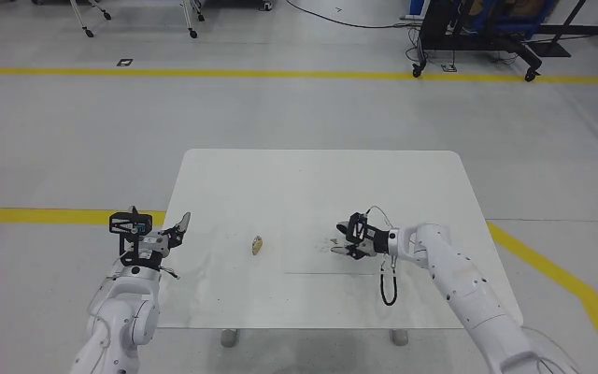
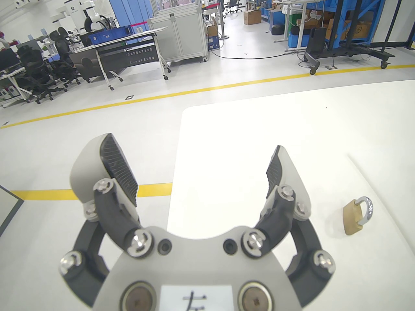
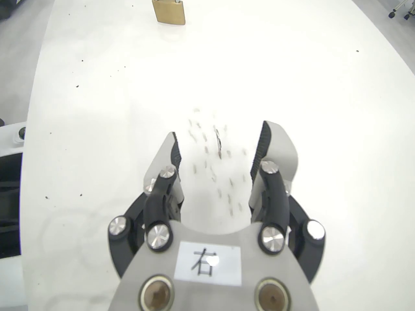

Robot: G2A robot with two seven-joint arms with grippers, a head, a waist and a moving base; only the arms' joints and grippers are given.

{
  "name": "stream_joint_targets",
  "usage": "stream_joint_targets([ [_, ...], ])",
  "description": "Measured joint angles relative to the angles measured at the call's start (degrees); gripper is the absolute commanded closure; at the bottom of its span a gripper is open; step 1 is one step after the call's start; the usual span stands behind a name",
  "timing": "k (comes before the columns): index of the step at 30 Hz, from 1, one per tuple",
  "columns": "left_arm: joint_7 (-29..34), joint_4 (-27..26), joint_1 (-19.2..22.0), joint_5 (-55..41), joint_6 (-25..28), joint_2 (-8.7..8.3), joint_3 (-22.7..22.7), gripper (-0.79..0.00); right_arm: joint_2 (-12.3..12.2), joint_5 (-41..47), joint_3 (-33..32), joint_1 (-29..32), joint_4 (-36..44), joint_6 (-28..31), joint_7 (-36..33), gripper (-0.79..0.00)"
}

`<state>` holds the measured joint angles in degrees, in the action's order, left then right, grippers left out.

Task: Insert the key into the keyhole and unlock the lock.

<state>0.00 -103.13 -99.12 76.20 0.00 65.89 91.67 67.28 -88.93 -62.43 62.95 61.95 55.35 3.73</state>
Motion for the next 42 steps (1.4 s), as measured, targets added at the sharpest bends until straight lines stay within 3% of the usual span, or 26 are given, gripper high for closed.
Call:
stream_joint_targets([
  [2, 0.0, 0.0, 0.0, 0.0, 0.0, 0.0, 0.0, -0.785, 0.3, -0.6, 1.3, -0.9, -1.1, -0.9, 0.3, -0.428],
  [5, 0.0, 0.0, 0.0, 0.0, 0.0, 0.0, 0.0, -0.785, 0.7, -1.0, 2.7, -2.1, -2.6, -1.9, 0.7, -0.382],
  [7, 0.0, 0.0, 0.0, 0.0, 0.0, 0.0, 0.0, -0.785, 0.8, -1.0, 3.3, -2.6, -3.4, -2.3, 1.1, -0.302],
  [8, 0.0, 0.0, 0.0, 0.0, 0.0, 0.0, 0.0, -0.785, 0.9, -1.0, 3.6, -2.9, -3.8, -2.4, 1.5, -0.256],
  [10, 0.0, 0.0, 0.0, 0.0, 0.0, 0.0, 0.0, -0.785, 1.0, -1.1, 3.9, -3.4, -4.3, -2.3, 2.0, 0.0],
  [42, 0.0, 0.0, 0.0, 0.0, 0.0, 0.0, 0.0, -0.785, -1.7, -4.5, 2.7, -1.7, 0.0, 1.1, 11.7, 0.0],
])
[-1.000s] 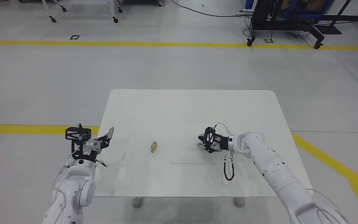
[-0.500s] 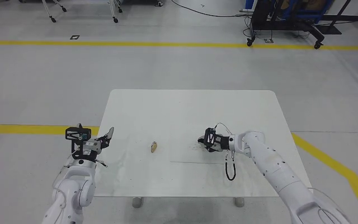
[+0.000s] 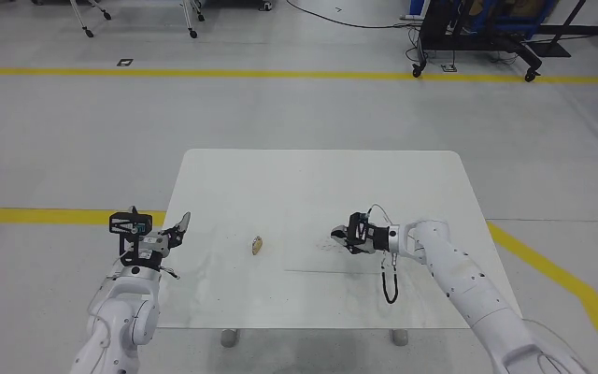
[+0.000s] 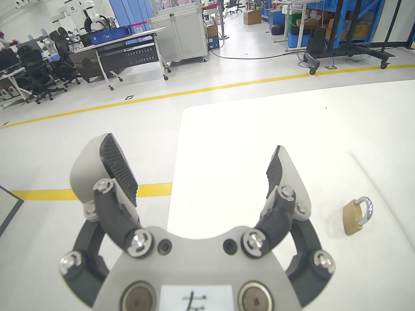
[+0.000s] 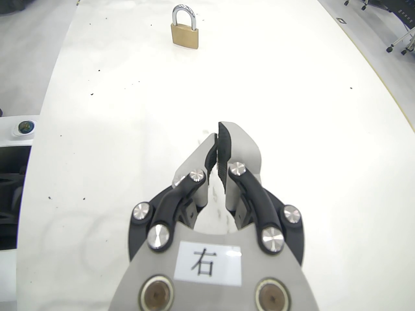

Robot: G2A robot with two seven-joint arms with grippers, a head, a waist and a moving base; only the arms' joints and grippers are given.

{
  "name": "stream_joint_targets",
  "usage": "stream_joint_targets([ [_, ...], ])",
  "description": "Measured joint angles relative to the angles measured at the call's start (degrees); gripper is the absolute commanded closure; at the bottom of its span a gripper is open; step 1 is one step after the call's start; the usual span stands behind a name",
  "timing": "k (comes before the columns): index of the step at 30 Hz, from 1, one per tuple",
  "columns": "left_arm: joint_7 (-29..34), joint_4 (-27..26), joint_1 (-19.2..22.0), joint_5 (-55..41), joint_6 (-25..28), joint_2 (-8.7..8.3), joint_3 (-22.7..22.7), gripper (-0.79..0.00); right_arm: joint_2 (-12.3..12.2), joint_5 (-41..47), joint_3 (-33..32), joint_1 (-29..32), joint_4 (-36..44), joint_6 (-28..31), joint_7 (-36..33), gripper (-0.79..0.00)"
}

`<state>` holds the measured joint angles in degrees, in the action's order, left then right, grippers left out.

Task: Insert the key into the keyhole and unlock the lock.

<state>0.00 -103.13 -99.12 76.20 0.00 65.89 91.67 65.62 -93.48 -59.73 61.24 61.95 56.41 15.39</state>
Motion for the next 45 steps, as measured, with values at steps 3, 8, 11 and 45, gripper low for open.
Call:
stream_joint_targets([
  [3, 0.0, 0.0, 0.0, 0.0, 0.0, 0.0, 0.0, -0.785, 0.0, 0.0, 0.0, 0.0, 0.0, 0.0, 0.0, 0.0],
  [8, 0.0, 0.0, 0.0, 0.0, 0.0, 0.0, 0.0, -0.785, -0.2, 4.2, -1.2, 2.2, 1.1, 0.0, 4.2, 0.0],
  [11, 0.0, 0.0, 0.0, 0.0, 0.0, 0.0, 0.0, -0.785, -0.8, 9.0, -3.3, 4.0, 1.5, 1.5, 10.5, 0.0],
  [45, 30.2, 1.6, 11.8, -77.5, 23.7, 1.5, -10.8, -0.785, -2.4, 53.4, 13.8, 3.8, 0.8, 1.6, 20.3, 0.0],
])
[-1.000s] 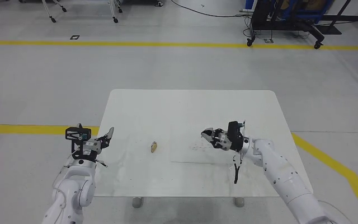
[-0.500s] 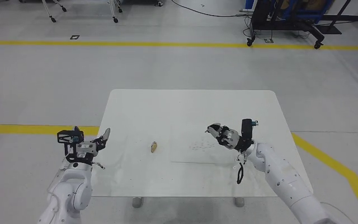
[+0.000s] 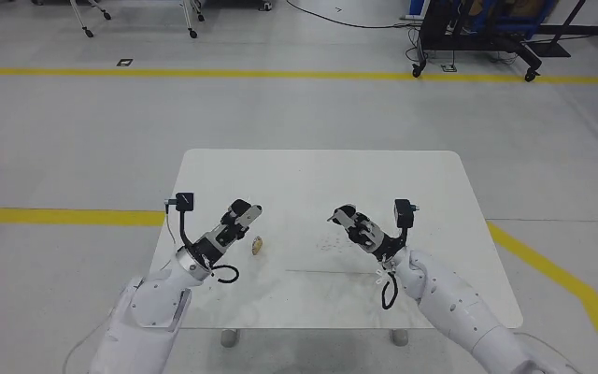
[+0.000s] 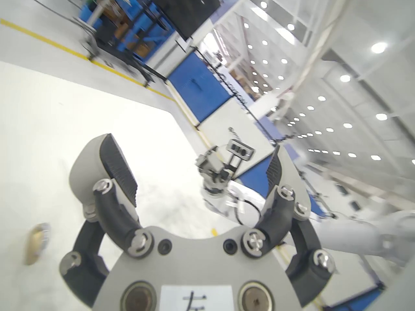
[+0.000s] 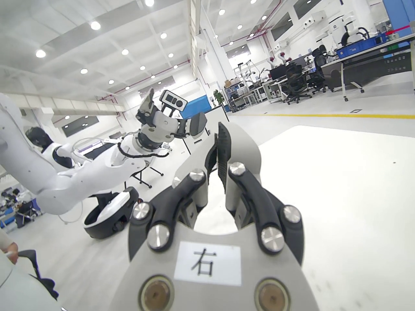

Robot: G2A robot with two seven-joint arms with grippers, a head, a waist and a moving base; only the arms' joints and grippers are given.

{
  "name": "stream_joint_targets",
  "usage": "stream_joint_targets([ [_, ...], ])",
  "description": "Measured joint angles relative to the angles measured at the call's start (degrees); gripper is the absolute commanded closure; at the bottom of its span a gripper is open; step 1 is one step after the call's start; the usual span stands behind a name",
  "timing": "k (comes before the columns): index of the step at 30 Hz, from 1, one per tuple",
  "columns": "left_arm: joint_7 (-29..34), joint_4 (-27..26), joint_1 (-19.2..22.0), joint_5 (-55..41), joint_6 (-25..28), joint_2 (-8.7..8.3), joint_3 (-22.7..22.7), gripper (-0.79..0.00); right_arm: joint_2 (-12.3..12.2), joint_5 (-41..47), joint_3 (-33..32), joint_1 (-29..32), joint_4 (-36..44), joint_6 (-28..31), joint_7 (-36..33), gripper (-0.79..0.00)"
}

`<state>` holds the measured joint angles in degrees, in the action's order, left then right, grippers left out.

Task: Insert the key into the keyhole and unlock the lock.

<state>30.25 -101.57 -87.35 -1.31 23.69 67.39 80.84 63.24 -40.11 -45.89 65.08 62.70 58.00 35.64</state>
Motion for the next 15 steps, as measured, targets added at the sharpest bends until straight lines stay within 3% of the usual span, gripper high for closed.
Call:
stream_joint_targets([
  [2, 2.6, 0.5, 0.4, -3.2, -0.3, -0.07, 0.4, -0.785, 0.0, -0.5, -0.1, 0.0, 0.0, 0.0, 0.0, 0.0],
  [8, 0.9, 0.3, 0.1, -2.1, -0.3, -0.04, 0.1, -0.785, 0.0, -0.5, -0.1, 0.0, 0.0, 0.0, 0.0, 0.0],
  [11, 1.7, 1.1, 0.3, -6.2, 1.0, 0.25, -1.9, -0.785, 0.1, 0.2, 0.2, 0.5, 0.3, 0.0, -0.6, 0.0],
  [15, 5.7, 6.0, 4.5, -9.7, 7.4, 0.93, -7.1, -0.785, 1.2, 11.6, 3.7, 1.1, 2.8, 0.0, -8.0, 0.0],
])
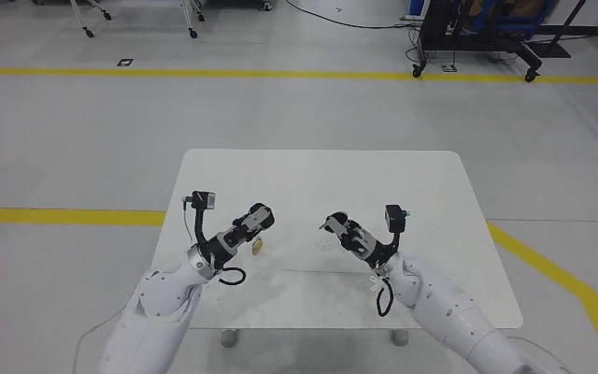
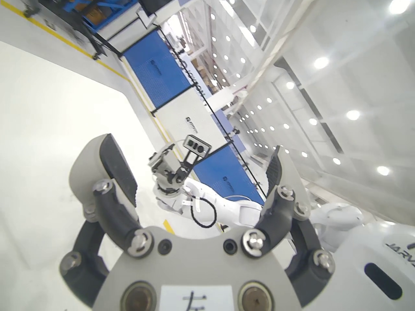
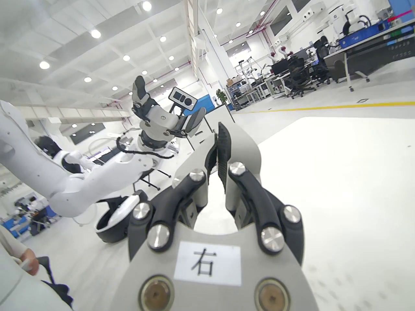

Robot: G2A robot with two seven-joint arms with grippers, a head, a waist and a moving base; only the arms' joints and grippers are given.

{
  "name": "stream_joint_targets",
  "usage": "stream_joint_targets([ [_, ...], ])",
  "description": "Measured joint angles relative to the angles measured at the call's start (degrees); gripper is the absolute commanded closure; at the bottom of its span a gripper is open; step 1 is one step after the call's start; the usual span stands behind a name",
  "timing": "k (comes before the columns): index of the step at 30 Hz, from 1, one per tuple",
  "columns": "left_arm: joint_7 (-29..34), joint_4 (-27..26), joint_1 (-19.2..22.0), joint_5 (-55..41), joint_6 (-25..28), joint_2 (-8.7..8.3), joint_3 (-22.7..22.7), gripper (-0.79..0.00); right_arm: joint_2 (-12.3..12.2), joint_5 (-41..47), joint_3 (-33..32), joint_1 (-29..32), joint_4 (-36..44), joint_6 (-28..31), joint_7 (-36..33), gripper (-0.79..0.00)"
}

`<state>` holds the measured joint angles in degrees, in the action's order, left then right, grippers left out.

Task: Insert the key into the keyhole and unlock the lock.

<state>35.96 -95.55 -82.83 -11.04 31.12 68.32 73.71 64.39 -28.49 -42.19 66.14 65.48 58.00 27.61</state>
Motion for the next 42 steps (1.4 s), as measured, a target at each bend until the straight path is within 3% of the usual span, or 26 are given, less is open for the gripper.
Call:
stream_joint_targets([
  [5, 2.3, 8.6, 7.5, 1.6, 9.7, 1.07, -5.9, -0.785, 0.3, 19.1, 3.5, -1.5, 1.2, 0.0, -11.8, 0.0],
  [8, 3.7, 12.6, 10.8, 2.5, 12.5, 1.49, -8.3, -0.391, 0.4, 28.0, 3.9, -2.1, 0.3, 0.0, -17.8, 0.0],
  [17, 5.0, 16.4, 13.4, 4.2, 12.8, 1.64, -10.6, -0.385, 0.6, 38.5, 1.5, -1.3, 0.6, 0.0, -26.5, 0.0],
  [30, 5.1, 17.9, 15.4, 6.7, 10.1, 1.94, -13.6, -0.268, 2.5, 38.6, -0.8, -0.9, -0.8, 0.0, -30.5, 0.0],
  [36, 3.5, 18.4, 15.6, 7.3, 9.8, 1.79, -13.0, -0.283, 3.1, 38.5, -2.6, -0.5, -1.1, 0.0, -31.0, 0.0],
  [42, 3.1, 18.0, 15.1, 6.9, 10.0, 1.45, -12.0, -0.228, 3.5, 37.9, -4.8, 0.3, -0.6, 0.0, -31.4, 0.0],
])
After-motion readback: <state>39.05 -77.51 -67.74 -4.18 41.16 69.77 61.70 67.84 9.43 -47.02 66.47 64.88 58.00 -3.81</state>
